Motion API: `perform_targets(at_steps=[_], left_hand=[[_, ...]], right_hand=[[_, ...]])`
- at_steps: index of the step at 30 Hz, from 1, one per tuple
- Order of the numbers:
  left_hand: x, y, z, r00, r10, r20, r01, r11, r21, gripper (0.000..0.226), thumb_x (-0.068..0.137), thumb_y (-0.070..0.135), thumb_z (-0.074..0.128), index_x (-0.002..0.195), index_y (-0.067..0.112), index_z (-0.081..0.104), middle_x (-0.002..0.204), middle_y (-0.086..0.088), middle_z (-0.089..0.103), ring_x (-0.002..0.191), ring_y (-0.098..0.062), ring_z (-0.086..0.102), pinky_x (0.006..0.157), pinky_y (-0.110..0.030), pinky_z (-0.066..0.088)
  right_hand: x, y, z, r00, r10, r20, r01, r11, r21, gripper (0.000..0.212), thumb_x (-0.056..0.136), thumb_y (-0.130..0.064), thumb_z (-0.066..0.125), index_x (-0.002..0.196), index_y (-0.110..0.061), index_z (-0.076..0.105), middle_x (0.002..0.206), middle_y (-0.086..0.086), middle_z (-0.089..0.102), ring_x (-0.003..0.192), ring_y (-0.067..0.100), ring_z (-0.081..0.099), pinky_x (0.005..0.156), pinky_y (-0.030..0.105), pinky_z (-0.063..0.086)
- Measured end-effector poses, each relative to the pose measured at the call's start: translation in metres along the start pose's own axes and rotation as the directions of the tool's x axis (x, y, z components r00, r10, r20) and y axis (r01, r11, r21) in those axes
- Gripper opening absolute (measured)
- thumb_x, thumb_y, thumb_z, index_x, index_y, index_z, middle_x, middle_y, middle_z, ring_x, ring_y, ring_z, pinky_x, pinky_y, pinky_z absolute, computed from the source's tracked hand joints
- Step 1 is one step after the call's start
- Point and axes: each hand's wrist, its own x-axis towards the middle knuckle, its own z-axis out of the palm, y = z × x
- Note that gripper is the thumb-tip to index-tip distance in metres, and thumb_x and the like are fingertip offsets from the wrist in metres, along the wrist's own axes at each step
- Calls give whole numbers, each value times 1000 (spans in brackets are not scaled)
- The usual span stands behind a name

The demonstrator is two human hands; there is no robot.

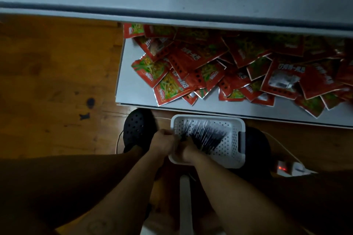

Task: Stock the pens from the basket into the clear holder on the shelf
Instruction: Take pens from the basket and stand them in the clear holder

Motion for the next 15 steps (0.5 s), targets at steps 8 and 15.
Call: perform_targets(at_steps=[8,15], left_hand=[[-12,16,-11,999,38,-21,-39,998,-41,6,81,9,62,81,8,68,88,-19,68,75,-27,60,65,-32,48],[-75,45,-18,959,284,15,-284,950,129,8,85,9,58,79,10,62,75,-11,55,61,-18,46,55,-24,36]], right_hand=[[-30,-8,-36,980,80,-184,-31,966,255,21,93,-12,50,75,-12,61,102,14,69,93,28,64,75,32,49],[-115,-3,-75,997,-76,-30,82,884,460,15,79,10,65,83,-4,61,78,16,66,68,26,67,73,42,58]])
